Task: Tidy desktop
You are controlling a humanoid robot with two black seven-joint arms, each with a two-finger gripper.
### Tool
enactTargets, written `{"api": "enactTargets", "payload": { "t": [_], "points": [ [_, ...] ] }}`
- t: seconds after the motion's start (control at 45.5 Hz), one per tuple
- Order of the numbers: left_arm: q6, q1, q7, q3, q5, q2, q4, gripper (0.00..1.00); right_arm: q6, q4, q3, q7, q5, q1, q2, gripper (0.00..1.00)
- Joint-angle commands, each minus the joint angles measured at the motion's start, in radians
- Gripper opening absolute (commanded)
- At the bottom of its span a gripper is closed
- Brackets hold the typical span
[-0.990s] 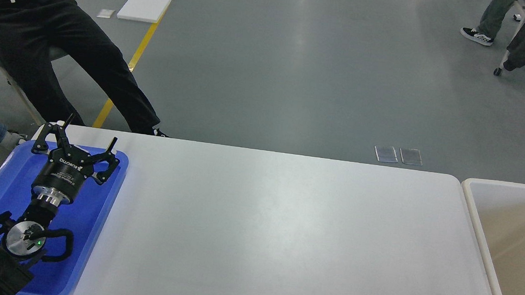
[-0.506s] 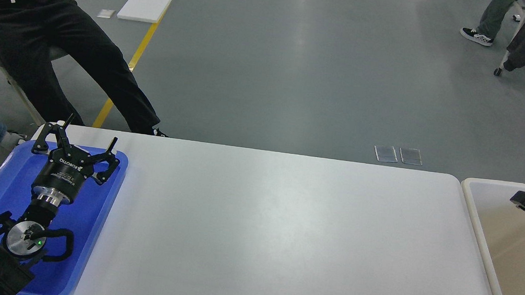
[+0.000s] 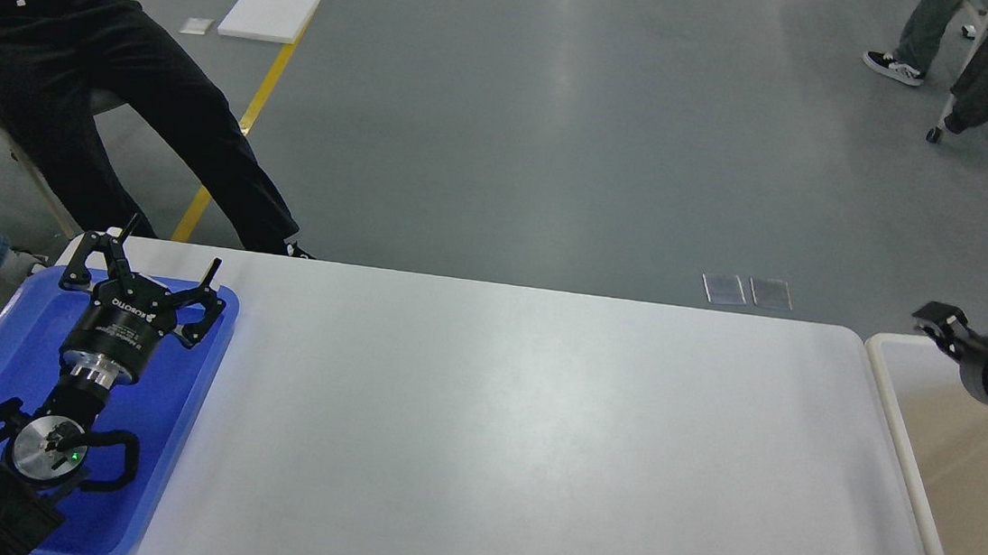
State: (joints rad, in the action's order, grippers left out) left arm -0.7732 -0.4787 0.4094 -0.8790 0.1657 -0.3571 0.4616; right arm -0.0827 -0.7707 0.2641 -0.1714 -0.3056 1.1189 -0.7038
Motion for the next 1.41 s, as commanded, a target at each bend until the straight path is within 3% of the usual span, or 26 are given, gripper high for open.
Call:
{"api": "enactTargets", "payload": {
  "t": [0.0,0.176,0.528,0.66,0.748,0.77,0.814,0.858,1.166,1.386],
  "points": [
    [0.000,0.000,0.000,0.000,0.000,0.000,0.000,0.99,-0.019,0.019,-0.480,0.013,0.089,-0.180,0.093,1.00],
    [0.002,0.002,0.002,0.000,0.000,0.000,0.000,0.99,-0.009,0.091,-0.937,0.021,0.079,-0.346,0.239,1.00],
    [0.000,0.002,0.002,0.000,0.000,0.000,-0.001,0.99,0.041,0.059,-1.285,0.038,0.074,-0.467,0.395,1.00],
    [0.002,0.002,0.002,0.000,0.000,0.000,-0.001,0.99,0.103,0.062,-1.425,0.145,-0.001,-0.504,0.472,1.00],
    [0.000,0.002,0.002,0.000,0.000,0.000,-0.001,0.99,0.109,0.059,-1.477,0.289,-0.093,-0.550,0.524,1.00],
    [0.000,0.002,0.002,0.000,0.000,0.000,0.000,0.99,0.113,0.059,-1.481,0.375,-0.110,-0.570,0.539,1.00],
    [0.000,0.002,0.002,0.000,0.000,0.000,-0.001,0.99,0.132,0.059,-1.470,0.462,-0.115,-0.590,0.544,1.00],
    [0.000,0.002,0.002,0.000,0.000,0.000,-0.001,0.99,0.149,0.060,-1.453,0.506,-0.115,-0.602,0.546,1.00],
    [0.000,0.002,0.002,0.000,0.000,0.000,0.000,0.99,0.189,0.071,-1.404,0.628,-0.109,-0.637,0.580,1.00],
    [0.002,0.002,0.002,0.000,0.000,0.000,-0.001,0.99,0.186,0.074,-1.386,0.655,-0.112,-0.634,0.583,1.00]
  ]
}}
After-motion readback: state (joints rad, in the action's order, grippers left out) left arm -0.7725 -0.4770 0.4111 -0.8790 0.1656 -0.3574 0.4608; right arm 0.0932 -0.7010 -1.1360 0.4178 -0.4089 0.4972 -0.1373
